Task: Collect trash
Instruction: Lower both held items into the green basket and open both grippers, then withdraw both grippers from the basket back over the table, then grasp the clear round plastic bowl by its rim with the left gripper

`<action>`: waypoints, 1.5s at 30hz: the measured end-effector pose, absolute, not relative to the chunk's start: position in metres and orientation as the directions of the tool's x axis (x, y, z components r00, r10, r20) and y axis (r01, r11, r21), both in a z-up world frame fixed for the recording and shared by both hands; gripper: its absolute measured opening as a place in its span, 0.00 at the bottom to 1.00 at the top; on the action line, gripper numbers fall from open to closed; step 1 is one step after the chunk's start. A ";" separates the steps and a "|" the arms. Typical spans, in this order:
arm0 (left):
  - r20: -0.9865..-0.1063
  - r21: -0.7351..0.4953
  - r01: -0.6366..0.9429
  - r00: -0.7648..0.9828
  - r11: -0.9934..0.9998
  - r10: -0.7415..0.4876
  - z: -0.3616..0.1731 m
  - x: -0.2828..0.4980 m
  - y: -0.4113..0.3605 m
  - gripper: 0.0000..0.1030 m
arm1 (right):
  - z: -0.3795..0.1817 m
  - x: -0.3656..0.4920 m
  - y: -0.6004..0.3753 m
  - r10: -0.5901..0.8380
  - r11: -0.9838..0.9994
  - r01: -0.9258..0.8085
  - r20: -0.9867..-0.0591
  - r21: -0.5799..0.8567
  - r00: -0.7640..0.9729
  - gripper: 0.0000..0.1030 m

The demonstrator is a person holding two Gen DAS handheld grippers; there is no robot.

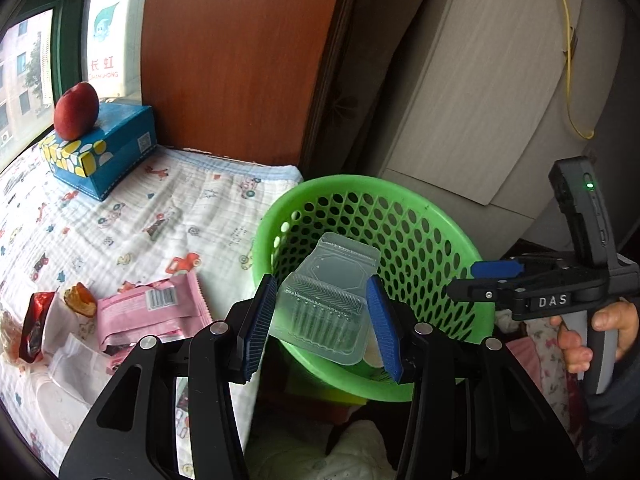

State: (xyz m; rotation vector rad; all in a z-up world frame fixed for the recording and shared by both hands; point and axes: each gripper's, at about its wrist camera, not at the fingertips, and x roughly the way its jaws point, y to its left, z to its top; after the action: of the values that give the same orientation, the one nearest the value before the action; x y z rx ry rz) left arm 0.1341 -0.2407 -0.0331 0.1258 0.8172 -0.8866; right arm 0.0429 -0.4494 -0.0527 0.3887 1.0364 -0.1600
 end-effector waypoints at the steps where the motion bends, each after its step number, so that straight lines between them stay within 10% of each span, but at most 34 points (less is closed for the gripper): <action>1: -0.685 -0.226 0.731 0.350 0.644 -0.639 -0.035 0.133 -0.245 0.46 | -0.049 0.038 -0.447 0.029 0.925 0.309 -0.853 0.221 0.521 0.73; 18: -0.708 -0.225 0.657 0.397 0.719 -0.584 -0.041 0.122 -0.222 0.60 | -0.027 0.000 -0.398 -0.013 0.950 0.240 -0.743 0.200 0.669 0.76; 45: -0.779 -0.020 0.244 0.604 0.970 -0.168 -0.092 0.151 -0.019 0.92 | -0.035 0.047 -0.279 0.157 0.980 -0.011 -0.731 0.200 0.664 0.81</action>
State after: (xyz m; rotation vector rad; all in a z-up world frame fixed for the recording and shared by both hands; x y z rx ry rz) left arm 0.1507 -0.0187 -0.0921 0.0913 0.8917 -0.2391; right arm 0.0469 -0.2788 -0.0347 0.1846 0.8408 0.0951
